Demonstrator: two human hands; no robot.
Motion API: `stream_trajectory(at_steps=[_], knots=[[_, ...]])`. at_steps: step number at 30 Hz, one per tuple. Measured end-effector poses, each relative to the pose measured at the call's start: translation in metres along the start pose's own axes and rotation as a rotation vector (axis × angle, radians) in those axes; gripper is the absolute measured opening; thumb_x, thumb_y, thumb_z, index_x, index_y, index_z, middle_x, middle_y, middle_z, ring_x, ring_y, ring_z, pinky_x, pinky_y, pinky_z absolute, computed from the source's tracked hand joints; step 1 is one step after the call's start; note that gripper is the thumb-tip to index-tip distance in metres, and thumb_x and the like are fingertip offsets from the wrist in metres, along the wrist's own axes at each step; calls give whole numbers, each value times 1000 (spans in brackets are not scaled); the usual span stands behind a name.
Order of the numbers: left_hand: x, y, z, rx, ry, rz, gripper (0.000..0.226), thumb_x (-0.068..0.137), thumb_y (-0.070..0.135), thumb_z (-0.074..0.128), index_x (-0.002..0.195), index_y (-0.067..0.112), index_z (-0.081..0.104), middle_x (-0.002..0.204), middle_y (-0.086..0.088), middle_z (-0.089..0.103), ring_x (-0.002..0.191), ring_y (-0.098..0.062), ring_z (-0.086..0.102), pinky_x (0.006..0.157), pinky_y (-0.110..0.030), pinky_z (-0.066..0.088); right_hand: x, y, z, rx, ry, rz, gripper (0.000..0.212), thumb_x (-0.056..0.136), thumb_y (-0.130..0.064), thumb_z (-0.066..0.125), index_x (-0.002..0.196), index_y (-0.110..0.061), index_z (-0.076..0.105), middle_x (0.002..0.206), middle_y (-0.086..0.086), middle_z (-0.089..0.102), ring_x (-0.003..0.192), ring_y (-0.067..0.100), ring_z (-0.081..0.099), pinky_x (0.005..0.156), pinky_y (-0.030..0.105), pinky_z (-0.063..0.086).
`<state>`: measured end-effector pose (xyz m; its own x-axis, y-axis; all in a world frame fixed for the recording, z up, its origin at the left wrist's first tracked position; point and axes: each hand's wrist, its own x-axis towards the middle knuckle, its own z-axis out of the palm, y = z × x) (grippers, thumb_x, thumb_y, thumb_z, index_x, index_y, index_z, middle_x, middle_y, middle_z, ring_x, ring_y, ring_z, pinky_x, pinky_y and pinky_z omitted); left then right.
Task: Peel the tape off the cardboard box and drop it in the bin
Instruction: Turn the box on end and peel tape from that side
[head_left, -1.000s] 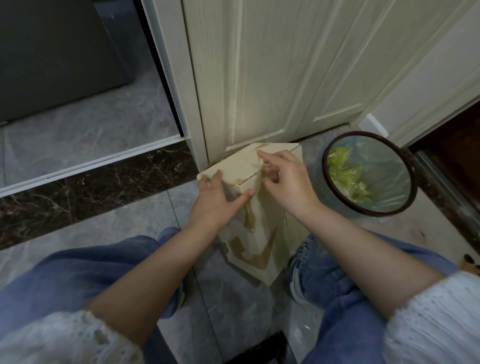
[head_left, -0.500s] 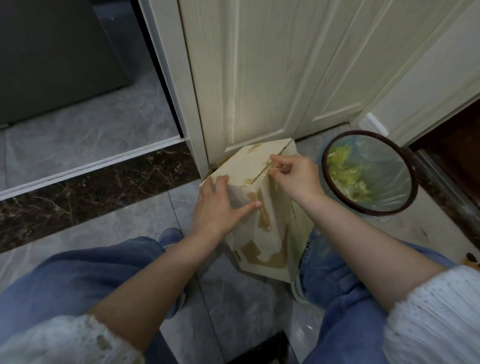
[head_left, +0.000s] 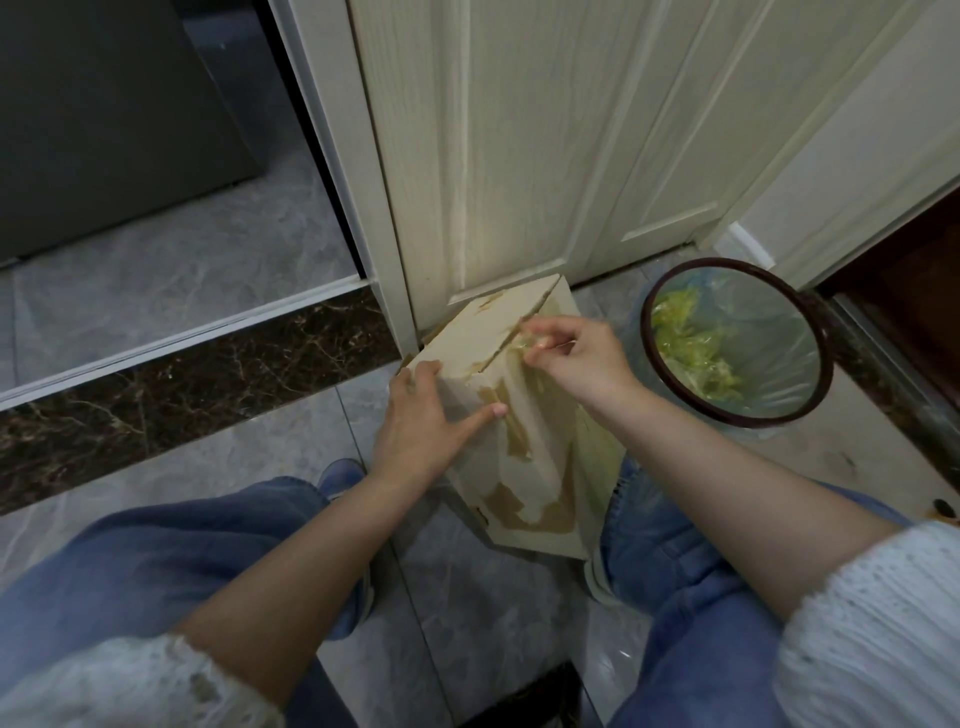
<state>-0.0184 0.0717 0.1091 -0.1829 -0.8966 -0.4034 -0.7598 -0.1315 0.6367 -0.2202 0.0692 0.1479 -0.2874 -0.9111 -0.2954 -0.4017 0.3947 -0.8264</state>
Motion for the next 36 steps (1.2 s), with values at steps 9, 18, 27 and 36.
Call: stream_trajectory(at_steps=[9, 18, 27, 36], knots=[[11, -8, 17, -226, -40, -80, 118, 55, 75, 82, 152, 27, 34, 156, -6, 28, 144, -27, 34, 118, -45, 37, -2, 4, 2, -22, -1, -11, 31, 83, -10, 76, 109, -26, 74, 82, -9, 58, 68, 2, 53, 75, 22, 50], [20, 1, 1, -452, -89, -270, 123, 59, 79, 75, 160, 28, 27, 170, -11, 4, 156, -29, 11, 124, -44, 19, -7, -6, 6, -48, -81, -58, 25, 78, -14, 81, 96, -30, 75, 80, -10, 59, 69, 5, 54, 72, 21, 46], [18, 6, -18, -230, -165, -155, 159, 34, 97, 61, 164, 26, 2, 171, -1, -12, 153, -24, -26, 127, -52, -5, -6, -13, -9, -33, -99, -162, 24, 78, -15, 80, 91, -35, 75, 82, -11, 61, 66, 1, 51, 72, 19, 49], [-8, 14, -41, -309, -48, -162, 157, 33, 88, 67, 163, 28, 2, 172, 3, -2, 156, -29, -16, 126, -55, -3, -18, -35, 1, 54, -116, -278, 46, 80, -5, 73, 108, -41, 69, 106, -7, 57, 88, 10, 64, 81, 25, 56]])
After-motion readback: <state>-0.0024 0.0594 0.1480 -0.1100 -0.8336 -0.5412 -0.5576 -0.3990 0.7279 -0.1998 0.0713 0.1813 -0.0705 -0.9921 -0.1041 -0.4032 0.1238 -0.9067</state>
